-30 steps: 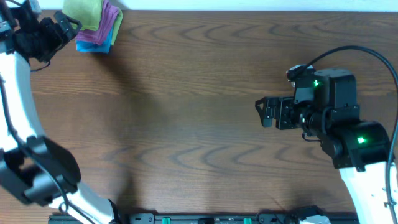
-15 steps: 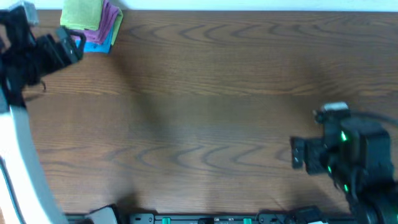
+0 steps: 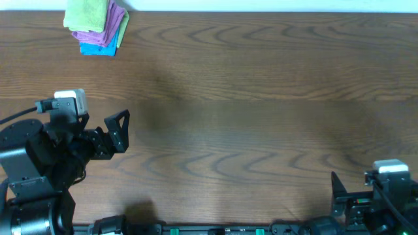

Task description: Fold the cloth

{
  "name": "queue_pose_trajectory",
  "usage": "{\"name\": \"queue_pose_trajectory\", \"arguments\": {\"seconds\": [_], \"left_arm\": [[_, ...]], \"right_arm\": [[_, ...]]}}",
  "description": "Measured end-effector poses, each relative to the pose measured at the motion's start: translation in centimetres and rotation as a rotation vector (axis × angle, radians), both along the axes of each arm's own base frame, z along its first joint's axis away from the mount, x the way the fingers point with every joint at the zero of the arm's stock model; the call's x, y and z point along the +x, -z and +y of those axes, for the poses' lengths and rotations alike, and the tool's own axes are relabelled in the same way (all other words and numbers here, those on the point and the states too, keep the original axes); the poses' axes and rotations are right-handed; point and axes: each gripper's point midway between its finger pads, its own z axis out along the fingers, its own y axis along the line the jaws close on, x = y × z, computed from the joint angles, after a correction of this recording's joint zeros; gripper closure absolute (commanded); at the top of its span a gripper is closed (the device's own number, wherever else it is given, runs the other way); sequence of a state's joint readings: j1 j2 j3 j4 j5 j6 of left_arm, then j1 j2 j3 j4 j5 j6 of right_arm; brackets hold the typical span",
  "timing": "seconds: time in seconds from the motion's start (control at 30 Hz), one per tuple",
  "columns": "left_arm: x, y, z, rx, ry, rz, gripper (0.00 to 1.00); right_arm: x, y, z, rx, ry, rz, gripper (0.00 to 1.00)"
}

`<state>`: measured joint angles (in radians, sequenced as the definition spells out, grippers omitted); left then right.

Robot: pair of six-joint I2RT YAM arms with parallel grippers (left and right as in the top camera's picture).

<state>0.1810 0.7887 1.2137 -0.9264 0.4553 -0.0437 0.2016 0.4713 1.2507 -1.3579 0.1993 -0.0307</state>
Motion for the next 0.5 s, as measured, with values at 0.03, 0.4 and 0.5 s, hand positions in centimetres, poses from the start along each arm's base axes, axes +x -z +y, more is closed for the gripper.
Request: {"name": "queue_pose_trajectory", "arguments": {"seconds": [0.03, 0.4, 0.5], "left_arm": [[0.0, -0.08, 0.01, 0.001, 0.0, -0.004, 0.05], [-0.04, 0.06, 0.17, -0.02, -0.025, 0.01, 0.05], [-0.07, 0.11, 0.17, -0.023, -0.027, 0.013, 0.05]], "right_arm": [[0.0, -0.01, 0.0, -0.001, -0.001, 0.0, 0.01], [-0.44, 0.69, -0.09, -0.01, -0.002, 0.034, 0.01], [-0.5, 0.78, -0.1, -0.011, -0.003, 0.039, 0.01]]}}
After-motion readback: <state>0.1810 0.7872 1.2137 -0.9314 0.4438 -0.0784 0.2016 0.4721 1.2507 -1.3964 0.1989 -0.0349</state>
